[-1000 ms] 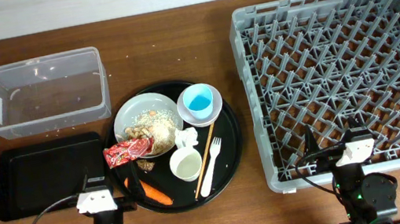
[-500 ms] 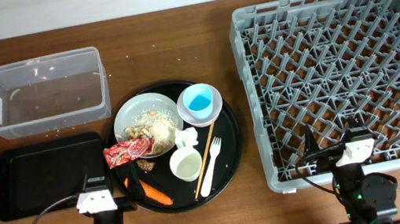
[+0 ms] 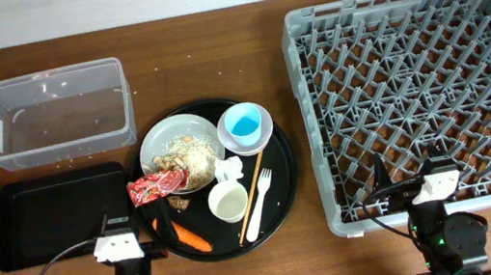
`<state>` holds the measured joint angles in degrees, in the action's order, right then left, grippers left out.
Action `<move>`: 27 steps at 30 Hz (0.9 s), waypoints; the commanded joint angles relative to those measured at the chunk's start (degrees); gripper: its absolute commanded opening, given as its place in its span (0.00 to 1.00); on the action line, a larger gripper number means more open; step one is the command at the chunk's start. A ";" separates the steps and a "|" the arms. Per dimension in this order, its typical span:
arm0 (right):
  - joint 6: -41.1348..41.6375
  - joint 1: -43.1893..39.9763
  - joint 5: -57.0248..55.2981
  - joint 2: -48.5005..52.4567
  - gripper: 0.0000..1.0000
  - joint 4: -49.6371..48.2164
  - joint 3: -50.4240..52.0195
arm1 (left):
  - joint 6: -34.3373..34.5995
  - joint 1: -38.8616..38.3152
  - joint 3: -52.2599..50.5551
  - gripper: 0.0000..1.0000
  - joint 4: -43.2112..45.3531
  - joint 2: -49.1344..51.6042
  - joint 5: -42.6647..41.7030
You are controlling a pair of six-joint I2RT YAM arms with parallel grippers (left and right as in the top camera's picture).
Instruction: Sort waste into correct bins and load items into the dishwasher rack
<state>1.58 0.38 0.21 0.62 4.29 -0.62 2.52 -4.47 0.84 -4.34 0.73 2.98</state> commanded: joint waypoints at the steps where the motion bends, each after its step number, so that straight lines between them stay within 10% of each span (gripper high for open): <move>1: 1.11 0.35 -0.48 0.04 0.99 1.20 -0.31 | -1.25 0.24 -0.24 0.99 0.46 -0.37 -2.89; 5: 5.42 0.37 3.63 8.15 0.99 12.85 -11.54 | -0.11 0.24 10.75 0.99 -14.51 5.73 -3.89; 12: 5.33 0.37 9.75 37.79 0.99 39.47 -41.22 | 0.00 0.24 49.68 0.99 -43.74 46.64 -5.38; 17: 5.33 0.35 12.90 44.00 0.99 41.81 -43.65 | 0.02 0.24 54.49 0.99 -44.92 59.63 -13.94; 23: 5.33 0.35 12.68 44.02 0.99 41.81 -43.65 | 32.96 0.26 54.49 0.99 -39.39 77.53 -10.01; 27: 5.33 0.35 12.70 44.70 0.99 41.88 -43.65 | 41.24 0.26 54.49 0.94 -32.15 86.44 -6.32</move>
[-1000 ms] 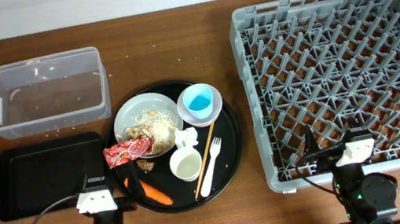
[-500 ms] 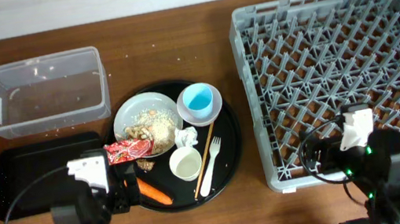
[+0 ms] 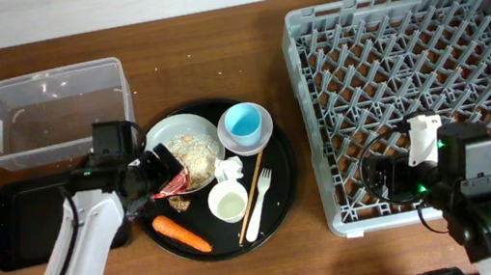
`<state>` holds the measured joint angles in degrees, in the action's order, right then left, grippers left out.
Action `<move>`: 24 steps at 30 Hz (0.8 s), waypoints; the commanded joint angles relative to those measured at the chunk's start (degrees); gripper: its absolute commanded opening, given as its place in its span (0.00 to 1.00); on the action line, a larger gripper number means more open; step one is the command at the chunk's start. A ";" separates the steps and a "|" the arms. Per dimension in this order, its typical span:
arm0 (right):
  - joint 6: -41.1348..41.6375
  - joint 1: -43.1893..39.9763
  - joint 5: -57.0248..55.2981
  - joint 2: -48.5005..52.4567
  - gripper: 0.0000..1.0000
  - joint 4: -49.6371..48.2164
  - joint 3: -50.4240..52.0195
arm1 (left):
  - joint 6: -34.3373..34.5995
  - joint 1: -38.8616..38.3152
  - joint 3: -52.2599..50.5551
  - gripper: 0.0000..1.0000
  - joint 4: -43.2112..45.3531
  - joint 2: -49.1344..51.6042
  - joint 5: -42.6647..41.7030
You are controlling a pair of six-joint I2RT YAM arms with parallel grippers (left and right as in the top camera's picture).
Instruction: Sort waste into correct bins and load items into the dishwasher rack
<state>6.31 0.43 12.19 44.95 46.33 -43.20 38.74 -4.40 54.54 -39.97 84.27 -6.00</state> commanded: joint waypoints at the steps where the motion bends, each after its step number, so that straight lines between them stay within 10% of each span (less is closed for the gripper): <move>1: 0.63 0.31 0.72 0.98 0.99 0.02 -1.07 | 6.97 0.20 0.79 0.93 3.98 3.82 4.79; 6: 0.61 0.31 0.72 3.39 0.99 0.13 -1.07 | 10.08 0.17 0.74 0.52 5.09 4.96 6.99; 11: 0.61 0.31 0.72 3.37 0.99 0.02 -1.07 | 10.08 0.17 0.74 0.49 5.03 8.15 7.28; 15: 0.61 0.31 0.70 3.37 0.99 -0.07 -1.07 | 10.05 0.17 0.76 0.00 5.01 8.13 7.04; 21: 0.61 0.31 0.70 3.37 0.99 -0.24 -1.07 | -2.10 0.17 11.98 0.00 -7.30 0.00 6.88; 24: 0.61 0.31 0.70 3.37 0.99 -0.24 -1.07 | -10.78 1.38 17.73 0.01 0.37 -3.41 6.95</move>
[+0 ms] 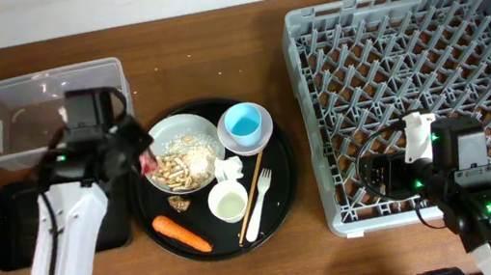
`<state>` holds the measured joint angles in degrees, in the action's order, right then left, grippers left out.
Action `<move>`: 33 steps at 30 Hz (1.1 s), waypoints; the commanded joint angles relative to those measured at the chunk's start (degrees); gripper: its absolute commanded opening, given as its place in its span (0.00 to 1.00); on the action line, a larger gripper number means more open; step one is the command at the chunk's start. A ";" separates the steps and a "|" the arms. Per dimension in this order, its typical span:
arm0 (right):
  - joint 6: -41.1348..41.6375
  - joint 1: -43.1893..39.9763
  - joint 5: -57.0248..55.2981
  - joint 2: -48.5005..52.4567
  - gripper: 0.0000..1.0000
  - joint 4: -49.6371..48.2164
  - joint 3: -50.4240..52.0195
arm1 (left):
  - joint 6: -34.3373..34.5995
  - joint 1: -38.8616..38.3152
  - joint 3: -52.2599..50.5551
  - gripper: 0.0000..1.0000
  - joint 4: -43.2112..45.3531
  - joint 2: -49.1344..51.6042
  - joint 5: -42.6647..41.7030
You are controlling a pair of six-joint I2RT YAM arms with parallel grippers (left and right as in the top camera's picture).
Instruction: Sort waste into correct bins and load items into the dishwasher rack
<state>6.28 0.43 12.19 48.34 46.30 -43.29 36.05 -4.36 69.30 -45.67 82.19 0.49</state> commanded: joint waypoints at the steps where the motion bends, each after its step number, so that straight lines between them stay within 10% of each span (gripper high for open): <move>1: 0.63 0.31 0.72 -0.02 0.99 -0.20 -0.98 | -10.62 2.45 2.97 0.00 11.06 -1.03 1.77; 7: 0.63 0.31 0.70 0.00 0.99 -0.17 -0.98 | -10.64 10.08 2.97 0.05 32.50 13.81 3.85; 8: 0.63 0.31 0.72 0.00 0.99 -0.17 -0.98 | -10.67 10.05 2.97 0.38 33.27 15.72 3.82; 10: 0.63 0.31 0.72 0.00 0.99 -0.20 -0.98 | -12.13 10.05 3.32 0.52 33.24 15.43 3.39; 14: 0.63 0.31 0.72 0.00 0.99 0.02 -0.98 | -14.10 9.99 3.80 0.51 25.18 7.80 -6.49; 21: 0.63 0.31 0.72 0.00 0.99 0.31 -0.98 | -16.90 -8.74 3.06 0.50 -17.11 5.20 -11.65; 29: 0.66 0.33 0.74 0.00 0.99 1.11 -0.98 | -14.29 -17.62 -10.12 0.49 -7.80 5.22 -8.70; 33: 0.63 0.31 0.74 0.00 0.99 1.33 -0.98 | -14.25 -17.62 -13.51 0.16 -3.58 5.22 -9.79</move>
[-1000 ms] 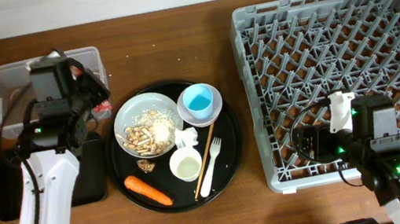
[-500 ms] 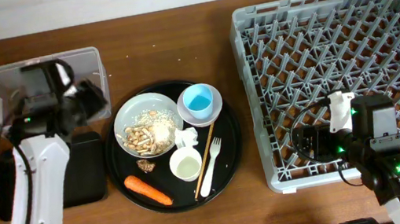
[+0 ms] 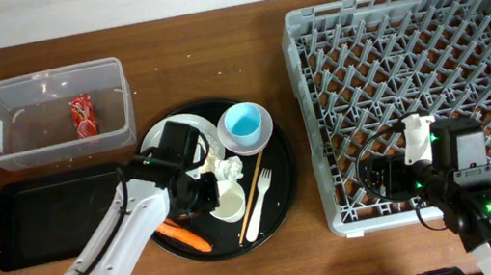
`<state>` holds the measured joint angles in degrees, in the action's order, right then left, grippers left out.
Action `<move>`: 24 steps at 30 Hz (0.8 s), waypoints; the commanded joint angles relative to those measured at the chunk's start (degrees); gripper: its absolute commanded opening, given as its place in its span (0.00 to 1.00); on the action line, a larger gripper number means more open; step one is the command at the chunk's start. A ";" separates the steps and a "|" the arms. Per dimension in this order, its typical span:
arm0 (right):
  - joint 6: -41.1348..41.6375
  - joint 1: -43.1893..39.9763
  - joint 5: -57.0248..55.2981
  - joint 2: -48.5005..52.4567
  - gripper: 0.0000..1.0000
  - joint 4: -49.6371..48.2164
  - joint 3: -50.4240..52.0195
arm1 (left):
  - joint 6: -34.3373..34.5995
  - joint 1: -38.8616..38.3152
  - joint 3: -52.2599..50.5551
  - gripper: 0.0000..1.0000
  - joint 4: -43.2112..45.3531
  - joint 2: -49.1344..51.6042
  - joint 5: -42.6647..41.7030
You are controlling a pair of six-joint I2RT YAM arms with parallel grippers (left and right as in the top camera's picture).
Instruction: Sort waste into correct bins and load items into the dishwasher rack
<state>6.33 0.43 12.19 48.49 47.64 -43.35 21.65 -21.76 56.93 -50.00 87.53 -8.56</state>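
Note:
A red wrapper (image 3: pixel 82 116) lies inside the clear plastic bin (image 3: pixel 4 154). My left gripper (image 3: pixel 203 191) hovers low over the round black tray (image 3: pixel 281 166), right beside a crumpled white tissue (image 3: pixel 228 168) and a white cup (image 3: pixel 227 203); it looks open and holds nothing. Under the left arm, the grey plate (image 3: pixel 177 133) of food scraps is partly hidden. A carrot (image 3: pixel 188 236), a fork (image 3: pixel 260 197), chopsticks (image 3: pixel 254 183) and a blue cup (image 3: pixel 244 123) also sit on the tray. My right gripper (image 3: pixel 376 179) hangs over the front edge of the dishwasher rack (image 3: pixel 413 54), its fingers too dark to read.
A flat rectangular black tray (image 3: pixel 44 221) lies in front of the clear bin on the left. The grey rack fills the right half of the table. Crumbs are scattered around the bin.
My left gripper was at the clear bin's right edge with the red wrapper; now the wrapper lies in the bin and the gripper is over the round tray by the tissue. The right arm is unchanged.
Both arms were tucked at the front edge, and the red wrapper lay by the plate. Then my left gripper was at the wrapper and the right arm stood over the rack's front. Then the wrapper was at the bin's edge; now it is inside.

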 commanded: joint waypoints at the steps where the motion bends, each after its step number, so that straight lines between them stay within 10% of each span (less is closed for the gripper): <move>1: 0.61 0.33 0.74 -0.15 0.99 0.02 -0.92 | 0.17 -0.22 -1.14 0.09 1.55 -0.11 -1.07; 10: 0.52 -2.03 2.43 -0.15 0.99 -4.48 -2.73 | -2.25 11.72 8.28 0.00 4.90 -9.31 -28.65; 12: -5.99 -2.01 20.98 0.76 0.99 -10.36 -2.73 | -2.23 10.97 8.26 0.00 14.08 -8.55 -46.21; 18: -16.70 -1.97 63.71 11.67 0.99 -20.96 -2.73 | -1.53 -1.25 8.26 0.00 18.75 -3.45 -54.14; 24: -17.49 -1.95 73.77 16.83 0.90 -21.57 -2.73 | 3.63 -2.47 8.26 0.00 26.62 -3.19 -54.21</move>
<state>-10.55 -1.45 81.91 65.25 26.26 -45.12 24.05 -24.21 64.77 -23.77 83.92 -61.30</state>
